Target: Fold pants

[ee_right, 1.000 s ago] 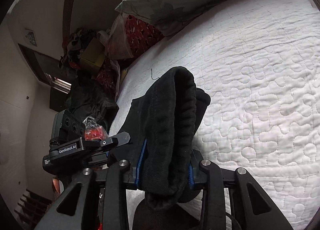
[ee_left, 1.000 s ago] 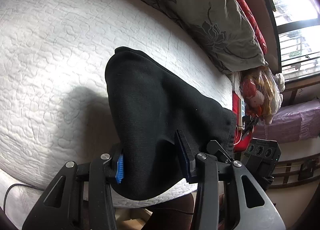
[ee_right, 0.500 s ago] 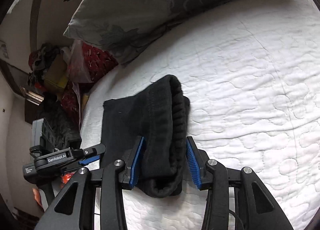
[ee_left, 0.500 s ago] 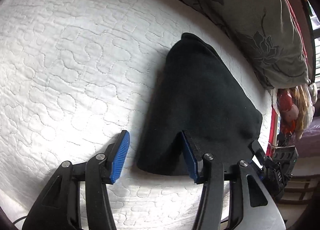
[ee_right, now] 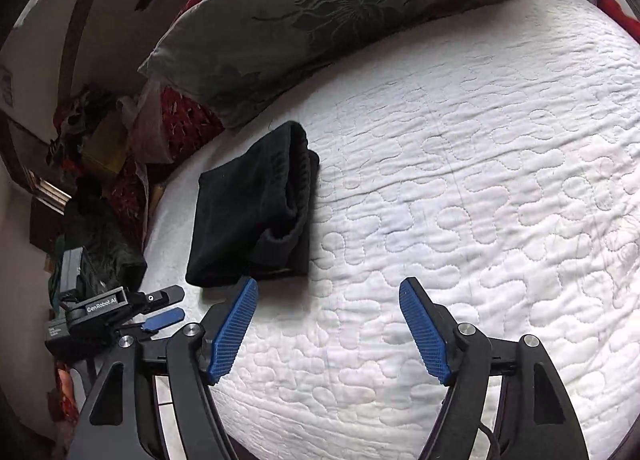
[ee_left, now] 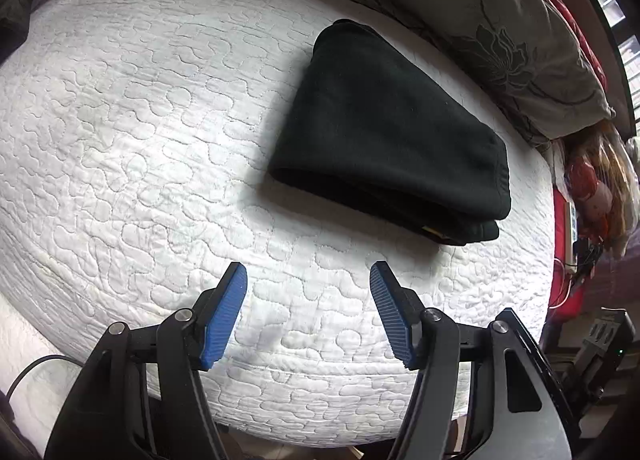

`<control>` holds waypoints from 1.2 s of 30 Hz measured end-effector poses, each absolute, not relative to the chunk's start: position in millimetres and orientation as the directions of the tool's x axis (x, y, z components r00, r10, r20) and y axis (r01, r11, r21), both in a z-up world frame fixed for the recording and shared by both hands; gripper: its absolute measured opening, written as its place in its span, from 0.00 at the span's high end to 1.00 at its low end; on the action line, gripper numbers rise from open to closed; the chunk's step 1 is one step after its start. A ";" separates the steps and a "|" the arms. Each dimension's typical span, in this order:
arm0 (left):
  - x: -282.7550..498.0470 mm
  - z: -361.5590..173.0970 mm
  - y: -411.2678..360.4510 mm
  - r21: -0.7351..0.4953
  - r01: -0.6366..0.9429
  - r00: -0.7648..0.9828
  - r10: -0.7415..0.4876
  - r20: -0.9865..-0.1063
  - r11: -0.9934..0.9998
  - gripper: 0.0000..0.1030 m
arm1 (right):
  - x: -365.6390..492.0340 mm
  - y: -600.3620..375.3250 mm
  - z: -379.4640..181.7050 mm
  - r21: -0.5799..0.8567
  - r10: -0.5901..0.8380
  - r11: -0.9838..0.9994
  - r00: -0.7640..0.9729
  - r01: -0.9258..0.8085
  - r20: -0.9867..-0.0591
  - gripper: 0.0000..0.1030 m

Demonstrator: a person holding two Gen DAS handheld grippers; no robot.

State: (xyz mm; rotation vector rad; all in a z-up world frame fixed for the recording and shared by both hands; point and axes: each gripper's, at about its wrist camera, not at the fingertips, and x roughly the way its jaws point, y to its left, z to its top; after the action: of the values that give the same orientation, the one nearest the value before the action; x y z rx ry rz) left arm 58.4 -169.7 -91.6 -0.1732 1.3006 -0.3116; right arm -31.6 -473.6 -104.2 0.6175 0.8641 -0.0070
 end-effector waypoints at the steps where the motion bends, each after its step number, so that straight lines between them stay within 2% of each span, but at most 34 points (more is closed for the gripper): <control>1: 49.5 -89.4 -171.1 -0.262 0.142 0.261 -0.291 -0.920 0.955 0.35 | -38.3 -459.8 -101.8 0.446 0.198 0.860 0.643 0.249 -0.740 0.22; 5: 18.7 -81.5 -169.6 -0.117 0.159 0.410 -0.173 -0.896 0.980 0.33 | -63.6 -421.1 -97.2 0.219 0.005 0.931 0.588 0.293 -0.809 0.02; 6: 11.6 -80.7 -167.4 -0.099 0.162 0.444 -0.162 -0.881 0.982 0.33 | -71.3 -415.6 -96.4 0.192 -0.023 0.934 0.589 0.301 -0.808 0.01; 9: -7.9 -81.4 -156.9 -0.103 0.162 0.491 -0.171 -0.854 0.981 0.33 | -98.0 -410.0 -94.0 0.194 -0.041 0.929 0.610 0.314 -0.791 0.01; 12: -13.5 -88.4 -165.6 -0.129 0.191 0.421 -0.200 -0.884 0.973 0.33 | -111.4 -400.9 -84.3 0.164 -0.086 0.932 0.636 0.323 -0.767 0.01; 17: -30.1 -82.3 -172.4 -0.061 0.179 0.471 -0.140 -0.871 0.982 0.33 | -122.5 -387.1 -66.8 0.116 -0.130 0.943 0.665 0.313 -0.735 0.01; 25: -39.1 -70.6 -174.1 -0.087 0.173 0.491 -0.163 -0.856 0.981 0.33 | -130.1 -382.5 -64.5 0.127 -0.114 0.946 0.671 0.300 -0.733 0.00; 30: -46.6 -64.5 -178.8 -0.035 0.141 0.548 -0.108 -0.829 0.989 0.33 | -133.9 -381.6 -62.9 0.112 -0.114 0.952 0.670 0.285 -0.734 0.00; 36: -53.4 -54.8 -187.6 0.012 0.186 0.568 -0.097 -0.817 0.983 0.33 | -137.4 -379.3 -58.5 0.082 -0.127 0.961 0.683 0.265 -0.720 0.00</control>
State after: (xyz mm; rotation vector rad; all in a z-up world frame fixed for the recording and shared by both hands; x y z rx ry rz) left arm -53.4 -187.6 -54.8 0.1007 0.9524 -0.1665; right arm -137.4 -379.3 -58.5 0.1856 0.7902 -0.2213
